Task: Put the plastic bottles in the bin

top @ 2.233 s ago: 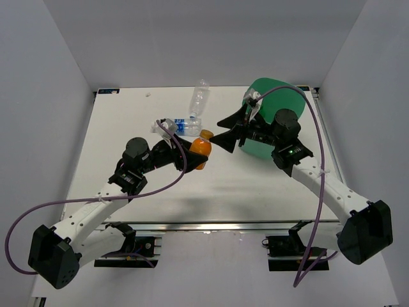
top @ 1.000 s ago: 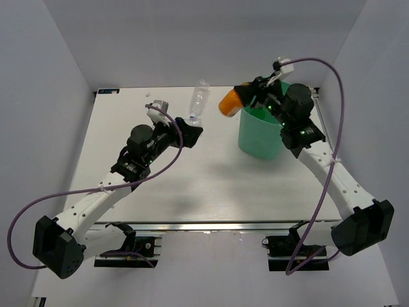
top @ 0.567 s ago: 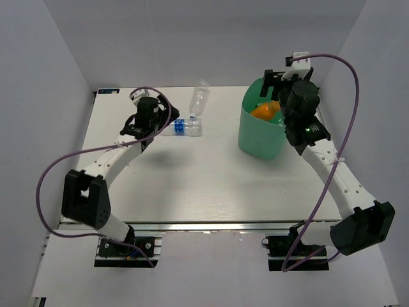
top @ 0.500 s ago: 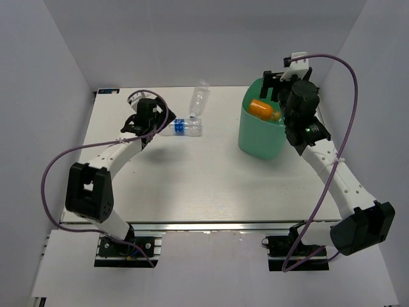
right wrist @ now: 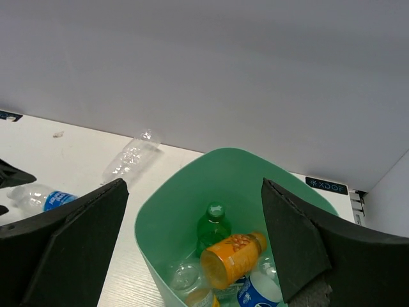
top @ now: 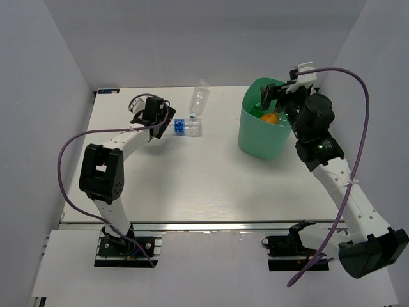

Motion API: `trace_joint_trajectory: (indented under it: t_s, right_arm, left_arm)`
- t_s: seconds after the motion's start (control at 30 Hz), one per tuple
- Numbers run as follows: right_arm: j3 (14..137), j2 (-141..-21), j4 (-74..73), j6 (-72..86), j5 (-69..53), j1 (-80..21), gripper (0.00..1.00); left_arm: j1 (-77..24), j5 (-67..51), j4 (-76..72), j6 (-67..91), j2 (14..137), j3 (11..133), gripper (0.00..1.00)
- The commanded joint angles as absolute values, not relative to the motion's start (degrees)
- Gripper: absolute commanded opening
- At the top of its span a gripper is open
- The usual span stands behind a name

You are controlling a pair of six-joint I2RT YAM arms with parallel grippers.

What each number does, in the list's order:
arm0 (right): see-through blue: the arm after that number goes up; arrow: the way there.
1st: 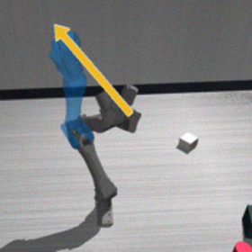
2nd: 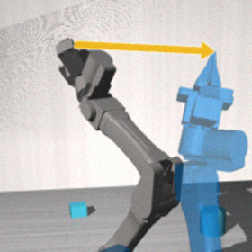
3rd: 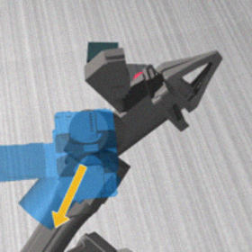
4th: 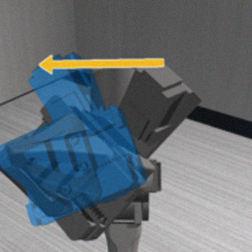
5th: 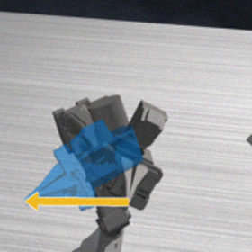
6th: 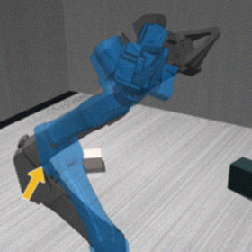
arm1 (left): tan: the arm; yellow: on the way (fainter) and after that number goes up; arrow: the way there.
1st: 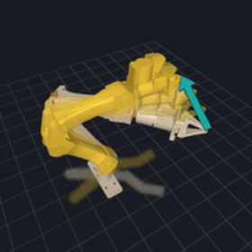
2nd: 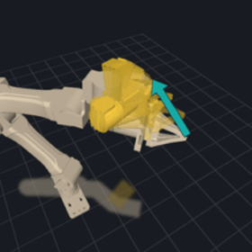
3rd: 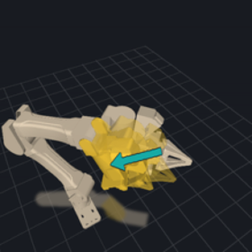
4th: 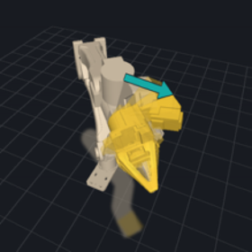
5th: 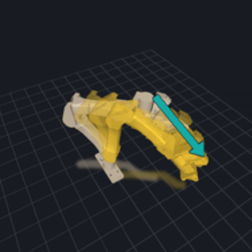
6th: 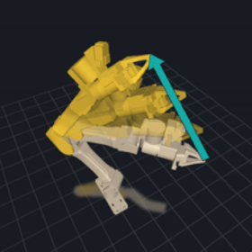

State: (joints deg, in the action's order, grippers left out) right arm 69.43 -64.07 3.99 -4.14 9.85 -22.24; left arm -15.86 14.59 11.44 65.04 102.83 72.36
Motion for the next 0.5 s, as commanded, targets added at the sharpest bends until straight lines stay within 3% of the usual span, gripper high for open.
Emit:
trace_joint_trajectory:
  t_s: [0.0,0.47]
  right_arm:
    - [67.6,-62.6,4.9,-3.3,9.2,-22.3,0.89]
    - [63.6,-62.0,4.0,-1.7,7.6,-22.4,0.89]
  left_arm:
    - [-15.9,18.0,14.9,72.4,105.5,75.6,0.98]
    - [-15.8,25.3,27.1,79.2,125.4,94.4,0.98]
